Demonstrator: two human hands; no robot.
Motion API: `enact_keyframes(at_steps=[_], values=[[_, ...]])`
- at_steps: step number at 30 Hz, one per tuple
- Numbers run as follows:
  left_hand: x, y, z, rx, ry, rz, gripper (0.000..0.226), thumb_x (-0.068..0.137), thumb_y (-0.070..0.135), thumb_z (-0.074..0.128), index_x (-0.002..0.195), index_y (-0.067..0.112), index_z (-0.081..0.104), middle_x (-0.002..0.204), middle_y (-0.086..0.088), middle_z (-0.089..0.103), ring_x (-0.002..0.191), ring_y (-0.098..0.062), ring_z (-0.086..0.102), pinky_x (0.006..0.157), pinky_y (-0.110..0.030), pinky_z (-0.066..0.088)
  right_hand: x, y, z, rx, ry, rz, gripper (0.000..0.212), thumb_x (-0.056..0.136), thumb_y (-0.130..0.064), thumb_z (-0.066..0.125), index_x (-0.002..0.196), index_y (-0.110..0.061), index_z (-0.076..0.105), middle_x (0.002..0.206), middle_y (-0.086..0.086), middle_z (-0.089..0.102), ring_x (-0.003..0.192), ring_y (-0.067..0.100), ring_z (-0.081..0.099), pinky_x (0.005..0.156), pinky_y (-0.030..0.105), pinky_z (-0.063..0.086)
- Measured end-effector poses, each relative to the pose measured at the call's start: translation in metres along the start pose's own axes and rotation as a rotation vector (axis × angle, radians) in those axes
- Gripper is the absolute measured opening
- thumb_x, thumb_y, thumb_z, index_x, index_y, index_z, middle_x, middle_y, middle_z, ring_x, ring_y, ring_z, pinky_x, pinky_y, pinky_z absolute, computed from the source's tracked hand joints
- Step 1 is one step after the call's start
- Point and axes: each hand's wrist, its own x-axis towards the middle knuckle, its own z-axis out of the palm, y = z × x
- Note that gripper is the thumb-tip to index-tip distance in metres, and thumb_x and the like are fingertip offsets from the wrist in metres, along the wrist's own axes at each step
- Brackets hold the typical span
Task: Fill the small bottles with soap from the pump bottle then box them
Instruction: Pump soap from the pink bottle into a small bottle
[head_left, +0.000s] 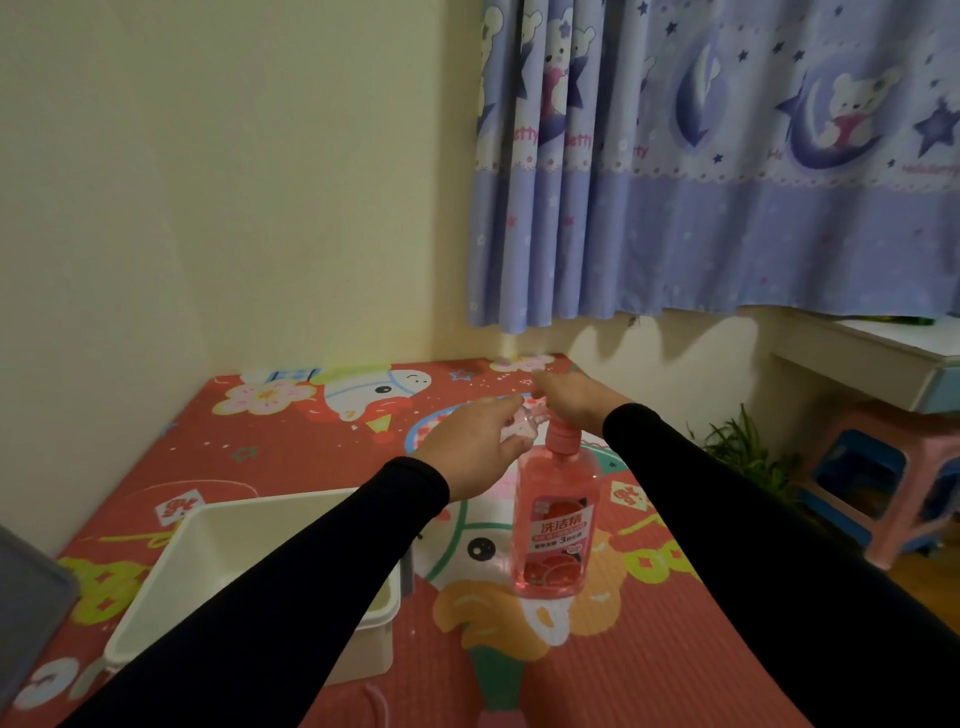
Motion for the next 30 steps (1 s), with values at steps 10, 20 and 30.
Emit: enact_keyframes(at_steps=[10, 20, 30], values=[[0.001, 0.005, -0.007, -0.019, 0.015, 0.032, 0.034, 0.097, 0.033, 0.05, 0.128, 0.019, 0.048, 0.111, 0.0, 0.053, 0.108, -0.023, 0.052, 0.077, -0.026, 0.033, 0.003, -0.001, -0.004, 0.055, 0.062, -0.007, 0.048, 0.102, -0.032, 0.029, 0.133, -0.001, 0.049, 0.135, 0.022, 0.052, 0.126, 0.038, 0.049, 0.107, 0.044, 0.039], [0.002, 0.008, -0.014, -0.013, -0.006, 0.038, 0.041, 0.097, 0.033, 0.05, 0.135, 0.019, 0.045, 0.122, -0.004, 0.055, 0.108, -0.021, 0.051, 0.083, -0.027, 0.035, -0.001, -0.006, -0.009, 0.129, 0.03, 0.013, 0.048, 0.104, -0.028, 0.024, 0.13, 0.003, 0.049, 0.131, 0.02, 0.054, 0.108, 0.024, 0.05, 0.086, 0.006, 0.043], [-0.001, 0.006, -0.007, 0.033, -0.04, 0.012, 0.045, 0.098, 0.035, 0.048, 0.139, 0.018, 0.041, 0.132, -0.003, 0.051, 0.118, -0.021, 0.049, 0.087, -0.026, 0.034, -0.003, 0.0, 0.0, 0.019, 0.047, -0.009, 0.046, 0.102, -0.03, 0.029, 0.131, -0.003, 0.052, 0.134, 0.021, 0.053, 0.126, 0.037, 0.048, 0.105, 0.041, 0.038]])
